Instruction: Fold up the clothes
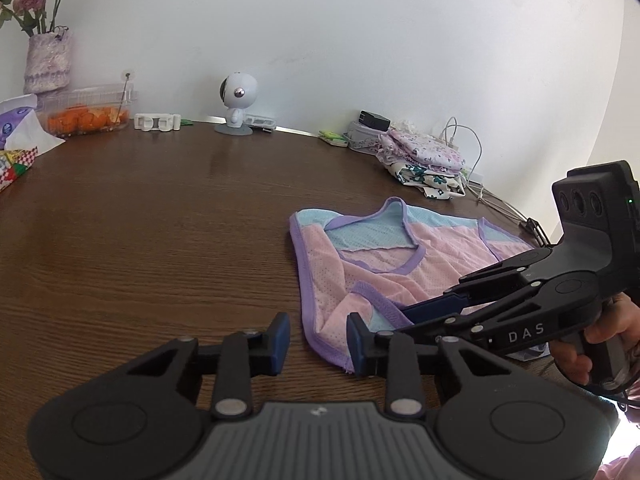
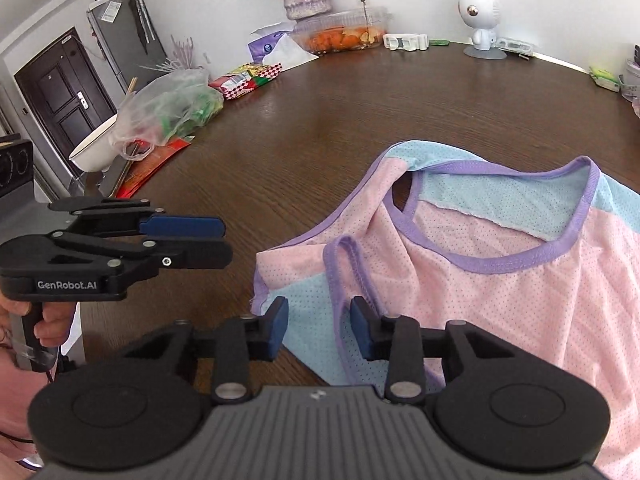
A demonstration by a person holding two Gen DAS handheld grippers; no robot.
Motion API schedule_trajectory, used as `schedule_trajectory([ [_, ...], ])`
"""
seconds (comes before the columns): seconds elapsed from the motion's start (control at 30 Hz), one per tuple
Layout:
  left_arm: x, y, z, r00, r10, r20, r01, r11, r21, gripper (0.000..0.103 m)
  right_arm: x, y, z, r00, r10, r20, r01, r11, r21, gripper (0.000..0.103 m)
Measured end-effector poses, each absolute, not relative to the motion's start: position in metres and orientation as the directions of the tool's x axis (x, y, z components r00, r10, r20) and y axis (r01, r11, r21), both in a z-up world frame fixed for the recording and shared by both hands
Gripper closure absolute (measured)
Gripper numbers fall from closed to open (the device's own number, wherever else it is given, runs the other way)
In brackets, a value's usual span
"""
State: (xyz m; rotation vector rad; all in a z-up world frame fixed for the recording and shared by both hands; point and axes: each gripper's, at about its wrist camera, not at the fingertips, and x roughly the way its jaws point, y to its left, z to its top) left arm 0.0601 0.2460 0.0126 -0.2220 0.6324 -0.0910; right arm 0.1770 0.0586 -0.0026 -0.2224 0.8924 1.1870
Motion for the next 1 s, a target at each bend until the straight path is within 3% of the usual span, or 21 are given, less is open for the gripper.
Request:
schedule_trajectory([
  [0.17,0.068,0.250,0.008,0.791,-0.173,-0.587,0.023,0.967,-0.254,0.075,0.186,0.059,-0.005,0.086,0.711,-0.698,-0.849,0.419,0.323,0.073],
  [0.23,0.072,0.250,0.006,0.784,-0.182,-0.593,0.025,0.965,-0.262,0.071,0.185,0.061,-0.006,0.070,0.707,-0.704,-0.853,0.408,0.326,0.083],
  [0.27,0.075,0.250,0.006,0.781,-0.184,-0.596,0.023,0.963,-0.268,0.070,0.184,0.062,-0.006,0.062,0.705,-0.707,-0.855,0.403,0.327,0.094],
  [0.43,0.084,0.257,0.011,0.793,-0.213,-0.570,0.010,0.941,-0.337,0.033,0.170,0.056,0.002,0.030,0.725,-0.688,-0.870,0.358,0.338,0.101],
  [0.53,0.088,0.255,0.016,0.797,-0.229,-0.558,0.024,0.936,-0.351,0.017,0.160,0.046,0.010,0.003,0.751,-0.660,-0.871,0.326,0.367,0.101],
  [0.6,0.091,0.252,0.019,0.798,-0.236,-0.554,0.034,0.936,-0.350,0.010,0.150,0.044,0.007,-0.022,0.748,-0.663,-0.873,0.309,0.378,0.101],
  [0.77,0.096,0.238,0.021,0.787,-0.244,-0.567,0.055,0.942,-0.330,0.009,0.128,0.042,-0.009,-0.070,0.743,-0.665,-0.868,0.284,0.409,0.101],
  [0.83,0.095,0.233,0.020,0.781,-0.248,-0.573,0.063,0.944,-0.323,0.009,0.123,0.040,-0.013,-0.083,0.748,-0.659,-0.864,0.276,0.422,0.096],
  [0.87,0.094,0.230,0.020,0.777,-0.247,-0.578,0.065,0.946,-0.318,0.009,0.122,0.038,-0.012,-0.090,0.752,-0.653,-0.863,0.268,0.428,0.089],
  [0.9,0.092,0.228,0.020,0.775,-0.246,-0.582,0.069,0.948,-0.310,0.009,0.121,0.034,-0.009,-0.091,0.759,-0.645,-0.862,0.264,0.433,0.070],
  [0.93,0.089,0.226,0.020,0.774,-0.248,-0.583,0.077,0.950,-0.302,0.009,0.121,0.030,-0.006,-0.090,0.765,-0.637,-0.861,0.262,0.435,0.059],
  [0.97,0.087,0.224,0.020,0.772,-0.253,-0.583,0.089,0.952,-0.294,0.009,0.120,0.023,-0.001,-0.070,0.775,-0.628,-0.867,0.264,0.423,0.051],
  [1.0,0.083,0.222,0.020,0.769,-0.263,-0.583,0.110,0.952,-0.284,0.009,0.119,0.015,0.005,-0.051,0.784,-0.619,-0.871,0.268,0.412,0.051],
])
